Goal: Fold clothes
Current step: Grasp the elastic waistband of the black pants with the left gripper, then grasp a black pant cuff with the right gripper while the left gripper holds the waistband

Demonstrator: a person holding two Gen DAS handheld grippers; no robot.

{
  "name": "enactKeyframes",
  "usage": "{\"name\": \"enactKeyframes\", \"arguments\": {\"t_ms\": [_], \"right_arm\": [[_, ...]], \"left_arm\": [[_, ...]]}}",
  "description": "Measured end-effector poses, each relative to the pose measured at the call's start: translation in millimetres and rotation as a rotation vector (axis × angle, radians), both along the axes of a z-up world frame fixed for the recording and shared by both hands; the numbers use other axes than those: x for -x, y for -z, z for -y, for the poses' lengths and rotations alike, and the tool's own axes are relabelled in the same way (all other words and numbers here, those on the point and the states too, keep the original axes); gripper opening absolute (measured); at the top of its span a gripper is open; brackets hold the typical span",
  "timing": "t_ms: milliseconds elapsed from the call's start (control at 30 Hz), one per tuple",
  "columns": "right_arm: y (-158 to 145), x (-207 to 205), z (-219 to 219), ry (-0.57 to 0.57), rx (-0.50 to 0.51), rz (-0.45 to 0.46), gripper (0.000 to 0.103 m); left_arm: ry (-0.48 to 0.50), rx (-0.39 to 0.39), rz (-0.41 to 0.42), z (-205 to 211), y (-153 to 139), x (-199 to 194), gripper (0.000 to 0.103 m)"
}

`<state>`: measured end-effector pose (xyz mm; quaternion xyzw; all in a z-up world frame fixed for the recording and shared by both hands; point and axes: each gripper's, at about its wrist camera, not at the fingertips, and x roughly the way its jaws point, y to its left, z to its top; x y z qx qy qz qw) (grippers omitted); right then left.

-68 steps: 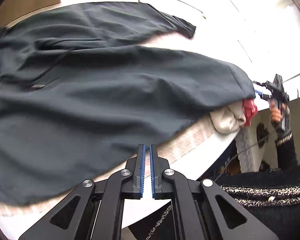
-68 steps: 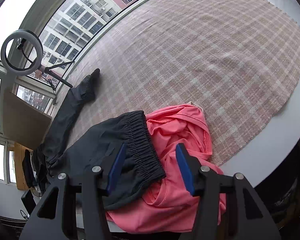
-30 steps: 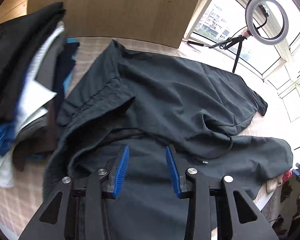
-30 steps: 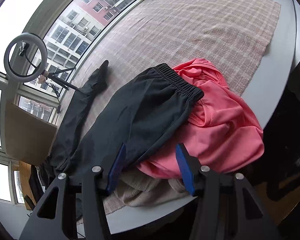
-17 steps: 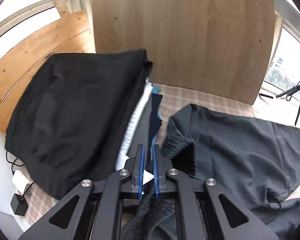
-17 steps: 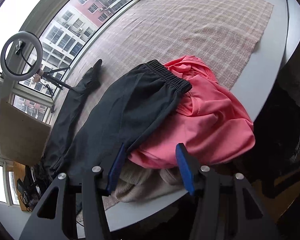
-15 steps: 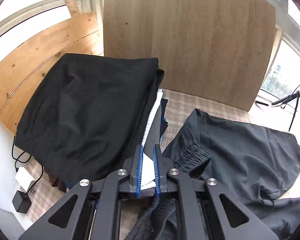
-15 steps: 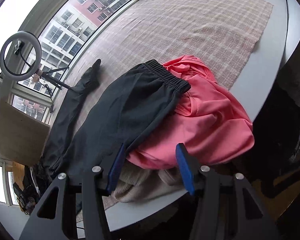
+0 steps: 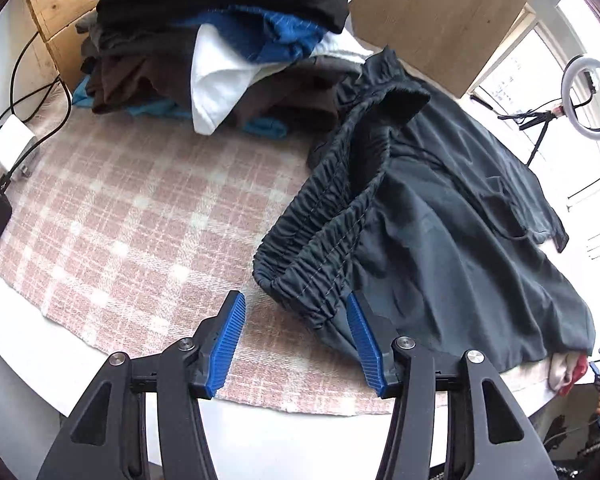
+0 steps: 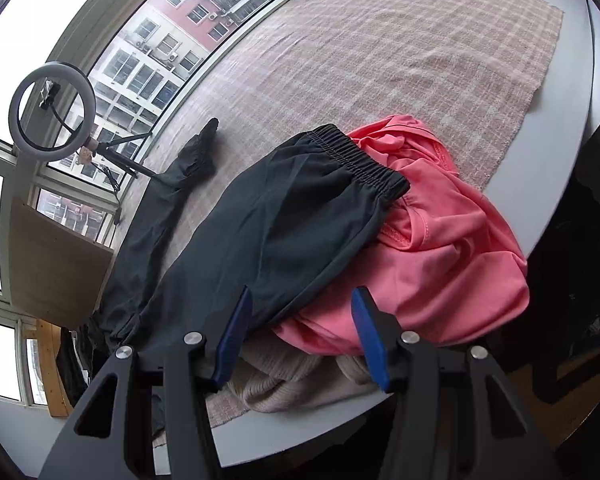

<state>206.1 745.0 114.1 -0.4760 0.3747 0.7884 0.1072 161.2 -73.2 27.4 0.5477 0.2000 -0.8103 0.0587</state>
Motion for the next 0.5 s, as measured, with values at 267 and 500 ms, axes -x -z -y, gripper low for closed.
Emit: {"name": "enactKeyframes", "arguments": {"t_ms": [267,500], "right_arm": [[-4.5,-10.5,14.9,-0.04,-0.009,-0.013,0.051],[2.2,-36.8,-3.6,0.053,0.068,-0.071,0.051]], "left_arm": [[-0.074,-0.089,-0.048,7.0,17.0,17.4,0.031],[-0.137,-0.16,-0.116,22.5,-10.0,2.4,0.012]]}}
